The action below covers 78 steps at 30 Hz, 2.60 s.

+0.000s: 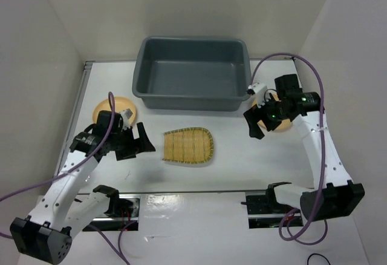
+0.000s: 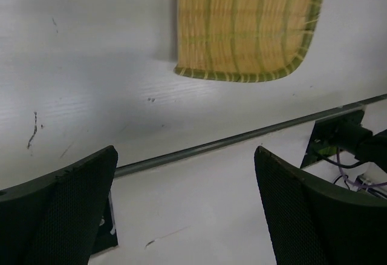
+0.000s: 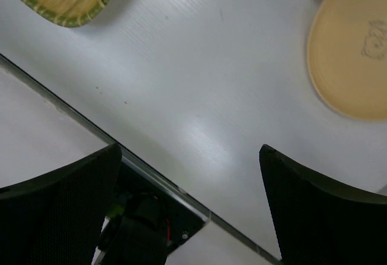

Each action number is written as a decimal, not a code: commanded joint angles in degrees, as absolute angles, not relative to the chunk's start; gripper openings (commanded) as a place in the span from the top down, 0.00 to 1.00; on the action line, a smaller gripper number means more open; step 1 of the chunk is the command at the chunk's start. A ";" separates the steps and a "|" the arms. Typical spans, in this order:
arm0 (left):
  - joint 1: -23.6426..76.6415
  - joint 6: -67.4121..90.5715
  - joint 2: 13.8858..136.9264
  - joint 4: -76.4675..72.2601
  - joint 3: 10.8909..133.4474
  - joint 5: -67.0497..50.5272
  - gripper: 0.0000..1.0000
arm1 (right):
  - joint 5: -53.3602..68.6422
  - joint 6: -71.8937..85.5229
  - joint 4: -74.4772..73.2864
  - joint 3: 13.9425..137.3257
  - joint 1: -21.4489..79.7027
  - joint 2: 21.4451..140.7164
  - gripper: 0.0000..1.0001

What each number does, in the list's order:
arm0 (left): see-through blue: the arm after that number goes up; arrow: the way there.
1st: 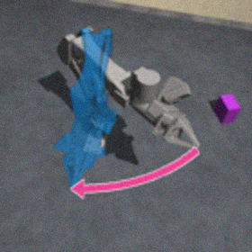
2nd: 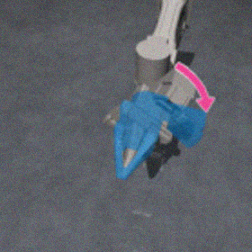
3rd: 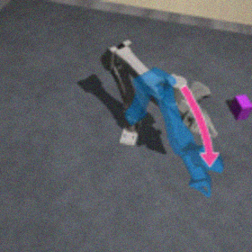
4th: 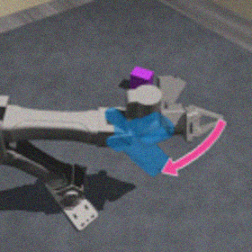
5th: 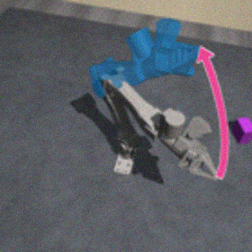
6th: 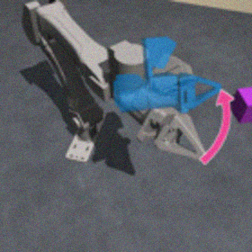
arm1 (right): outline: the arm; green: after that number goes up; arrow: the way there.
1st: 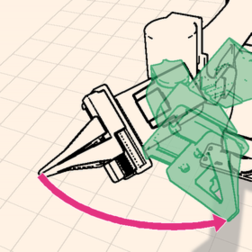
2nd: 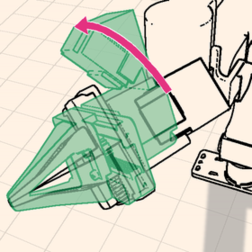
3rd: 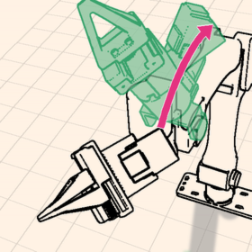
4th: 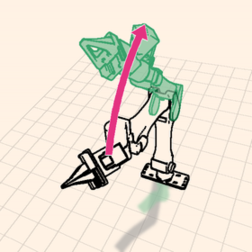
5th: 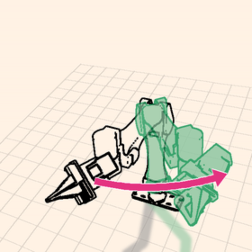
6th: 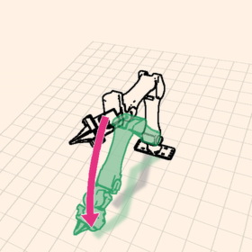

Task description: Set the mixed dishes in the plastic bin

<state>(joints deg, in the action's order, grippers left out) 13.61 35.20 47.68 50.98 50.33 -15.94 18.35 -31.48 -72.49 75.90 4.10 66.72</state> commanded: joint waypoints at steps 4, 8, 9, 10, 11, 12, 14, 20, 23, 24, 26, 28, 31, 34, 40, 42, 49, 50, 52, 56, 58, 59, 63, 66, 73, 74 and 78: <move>14.85 38.50 50.88 42.90 46.51 -17.14 0.00 | 28.74 -28.75 -64.17 74.44 11.25 71.18 0.01; 15.38 39.11 55.10 37.54 42.99 -20.03 0.00 | 28.74 -28.74 -63.64 74.44 14.84 76.54 0.01; 15.90 40.50 56.41 36.31 42.46 -20.04 0.00 | 28.74 -28.74 -63.11 73.92 16.25 77.25 0.01; 15.91 41.04 57.12 34.38 42.45 -20.04 0.00 | 28.74 -28.74 -61.45 73.92 17.65 78.04 0.01; 16.69 41.04 57.91 33.58 42.45 -19.52 0.00 | 28.74 -27.44 -59.96 72.87 19.41 78.74 0.01; 17.40 41.04 59.92 33.05 42.97 -18.99 0.00 | 29.52 -27.42 -57.24 71.82 19.95 80.14 0.01; 17.40 40.44 63.78 33.05 44.29 -18.98 0.00 | 29.53 -25.07 -53.28 70.67 21.87 81.38 0.01; 20.13 41.48 68.20 32.43 47.28 -16.62 0.00 | 32.33 -18.11 -41.23 68.64 21.88 88.32 0.01; 20.65 43.41 66.45 31.21 46.59 -16.00 0.00 | 33.40 -16.18 -35.45 68.03 22.41 91.22 0.01; 20.65 44.29 65.66 31.20 46.58 -16.00 0.00 | 33.40 -15.21 -33.77 67.16 24.59 91.84 0.01; 20.65 45.18 64.95 31.98 45.88 -15.29 0.00 | 32.43 -11.96 -30.61 66.54 26.01 94.21 0.01; 20.65 46.58 63.03 33.30 44.83 -14.68 0.00 | 32.43 -9.32 -29.45 65.22 26.02 96.66 0.01; 20.65 48.77 58.99 35.32 43.60 -13.45 0.00 | 32.43 -8.09 -28.75 64.69 26.54 100.62 0.01; 20.65 50.44 54.33 36.74 42.98 -11.34 0.00 | 31.73 -5.28 -26.37 63.54 26.54 104.14 0.01; 20.65 51.59 49.66 39.28 42.45 -10.72 0.00 | 31.73 -3.96 -23.38 63.80 26.54 109.23 0.02; 20.65 52.12 49.66 39.81 41.93 -10.72 0.00 | 33.21 -3.96 -24.69 65.03 26.54 110.39 0.09; 20.65 52.65 47.47 39.81 41.92 -10.72 0.00 | 35.24 -3.34 -25.31 66.88 26.54 114.16 0.57; 20.65 52.65 47.46 39.81 41.31 -10.72 0.00 | 35.24 -3.34 -25.92 67.49 26.54 114.17 0.57; 20.65 52.65 46.85 39.81 40.79 -10.72 0.00 | 33.93 -4.65 -27.24 68.20 26.54 114.17 0.81; 20.65 53.17 45.79 39.81 40.25 -10.72 0.00 | 32.17 -7.03 -29.70 67.68 26.54 111.64 1.00; 20.65 53.17 44.48 39.81 40.25 -10.72 0.00 | 34.01 -9.82 -32.07 67.15 26.54 108.91 1.00; 20.65 53.17 44.47 39.81 40.25 -10.72 0.00 | 34.62 -10.97 -33.30 67.15 27.07 105.42 1.00; 20.65 53.17 40.27 41.39 41.30 -7.93 0.00 | 37.09 -19.05 -40.93 70.12 27.07 93.63 1.00; 21.18 53.78 36.40 42.71 42.10 -4.76 0.00 | 37.09 -23.37 -43.15 75.73 27.07 84.39 1.00; 21.18 54.32 31.55 43.77 42.63 -2.29 0.00 | 37.00 -22.60 -46.76 98.50 26.02 85.07 1.00; 21.18 54.32 32.07 44.29 42.63 -2.29 0.00 | 37.61 -21.02 -46.76 104.18 24.54 86.47 1.00; 21.18 53.09 33.75 44.30 42.63 -2.90 0.00 | 38.23 -16.98 -47.46 118.80 21.37 96.22 1.00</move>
<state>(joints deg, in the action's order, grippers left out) 20.95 52.99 32.77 44.07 40.95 -3.64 36.99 -20.97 -46.24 111.00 24.21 90.28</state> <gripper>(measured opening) 1.001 0.153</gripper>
